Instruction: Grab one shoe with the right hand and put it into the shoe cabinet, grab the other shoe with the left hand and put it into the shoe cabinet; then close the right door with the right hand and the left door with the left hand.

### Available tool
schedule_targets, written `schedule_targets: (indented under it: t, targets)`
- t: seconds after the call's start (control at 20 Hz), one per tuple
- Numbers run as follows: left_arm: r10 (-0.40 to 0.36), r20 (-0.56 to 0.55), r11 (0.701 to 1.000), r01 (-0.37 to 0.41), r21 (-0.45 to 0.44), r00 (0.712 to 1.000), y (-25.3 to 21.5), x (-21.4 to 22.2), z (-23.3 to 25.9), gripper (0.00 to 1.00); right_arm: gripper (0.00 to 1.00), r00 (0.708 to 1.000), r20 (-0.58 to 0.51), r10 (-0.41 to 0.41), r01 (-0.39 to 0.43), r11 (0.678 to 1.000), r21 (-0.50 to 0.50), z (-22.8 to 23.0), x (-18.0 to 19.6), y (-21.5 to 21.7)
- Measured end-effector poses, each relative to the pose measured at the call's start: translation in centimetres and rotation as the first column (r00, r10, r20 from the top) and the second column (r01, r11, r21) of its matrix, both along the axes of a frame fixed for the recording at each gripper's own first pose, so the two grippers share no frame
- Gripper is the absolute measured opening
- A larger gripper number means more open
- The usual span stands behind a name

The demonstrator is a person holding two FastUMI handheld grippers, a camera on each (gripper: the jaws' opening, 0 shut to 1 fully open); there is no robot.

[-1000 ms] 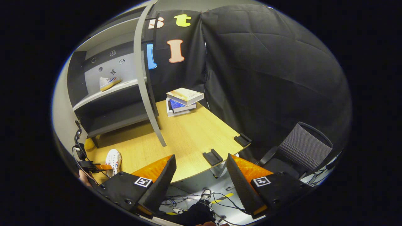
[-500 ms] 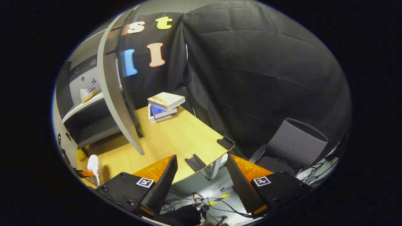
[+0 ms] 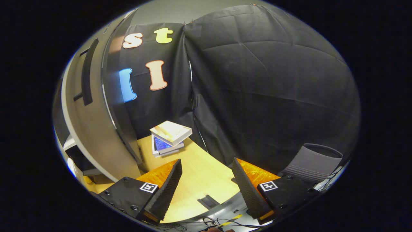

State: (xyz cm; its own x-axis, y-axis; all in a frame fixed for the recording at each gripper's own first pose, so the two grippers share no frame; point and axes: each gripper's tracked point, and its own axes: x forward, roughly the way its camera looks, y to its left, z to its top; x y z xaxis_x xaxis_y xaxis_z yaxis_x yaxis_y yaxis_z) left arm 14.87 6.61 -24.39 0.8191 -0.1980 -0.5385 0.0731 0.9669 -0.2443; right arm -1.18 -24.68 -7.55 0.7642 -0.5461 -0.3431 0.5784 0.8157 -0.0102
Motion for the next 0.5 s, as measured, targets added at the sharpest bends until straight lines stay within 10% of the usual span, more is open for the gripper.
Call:
schedule_targets:
  t: [0.5]
  targets:
    - [0.045,0.195,0.998,-0.051,0.024,0.980,-0.2,6.5,6.5,0.08,0.98,0.997,0.069,0.017,-0.018,1.000,0.011,0.9,3.7,-1.0]
